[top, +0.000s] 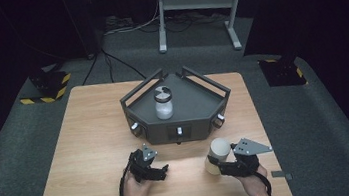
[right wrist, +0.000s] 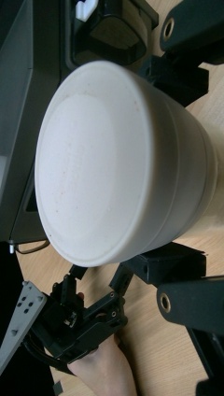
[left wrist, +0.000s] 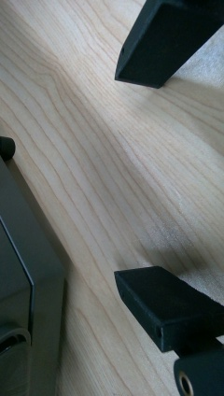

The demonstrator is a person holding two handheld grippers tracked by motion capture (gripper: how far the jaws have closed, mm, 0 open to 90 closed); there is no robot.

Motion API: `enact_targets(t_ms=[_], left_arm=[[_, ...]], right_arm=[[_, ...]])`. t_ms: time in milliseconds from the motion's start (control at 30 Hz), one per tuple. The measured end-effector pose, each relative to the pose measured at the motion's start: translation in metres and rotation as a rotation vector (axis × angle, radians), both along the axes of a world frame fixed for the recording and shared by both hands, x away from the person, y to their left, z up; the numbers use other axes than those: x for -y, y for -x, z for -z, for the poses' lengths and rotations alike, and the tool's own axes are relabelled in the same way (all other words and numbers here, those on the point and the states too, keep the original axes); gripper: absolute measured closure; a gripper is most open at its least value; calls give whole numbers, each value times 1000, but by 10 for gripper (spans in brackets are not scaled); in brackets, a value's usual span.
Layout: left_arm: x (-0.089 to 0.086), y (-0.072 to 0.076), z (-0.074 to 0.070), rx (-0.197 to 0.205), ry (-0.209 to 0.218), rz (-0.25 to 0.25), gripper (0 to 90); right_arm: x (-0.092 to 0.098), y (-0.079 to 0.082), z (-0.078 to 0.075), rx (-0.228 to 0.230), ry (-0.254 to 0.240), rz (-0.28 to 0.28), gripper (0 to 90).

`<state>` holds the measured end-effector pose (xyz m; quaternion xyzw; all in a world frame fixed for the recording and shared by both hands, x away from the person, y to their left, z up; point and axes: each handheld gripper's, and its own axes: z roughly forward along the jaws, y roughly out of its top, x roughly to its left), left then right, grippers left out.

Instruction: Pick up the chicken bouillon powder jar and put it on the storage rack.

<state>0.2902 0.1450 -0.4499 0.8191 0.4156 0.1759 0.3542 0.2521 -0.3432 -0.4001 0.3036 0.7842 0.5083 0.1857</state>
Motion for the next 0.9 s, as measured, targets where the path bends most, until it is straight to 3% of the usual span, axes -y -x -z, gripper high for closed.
enact_targets(t_ms=[333, 900], left_arm=[[0, 0, 0, 0, 0, 0, 54], [0, 0, 0, 0, 0, 0, 54]], right_arm=[[9, -9, -15, -17, -26, 5, 350], [12, -26, -51, 24, -41, -4, 350]])
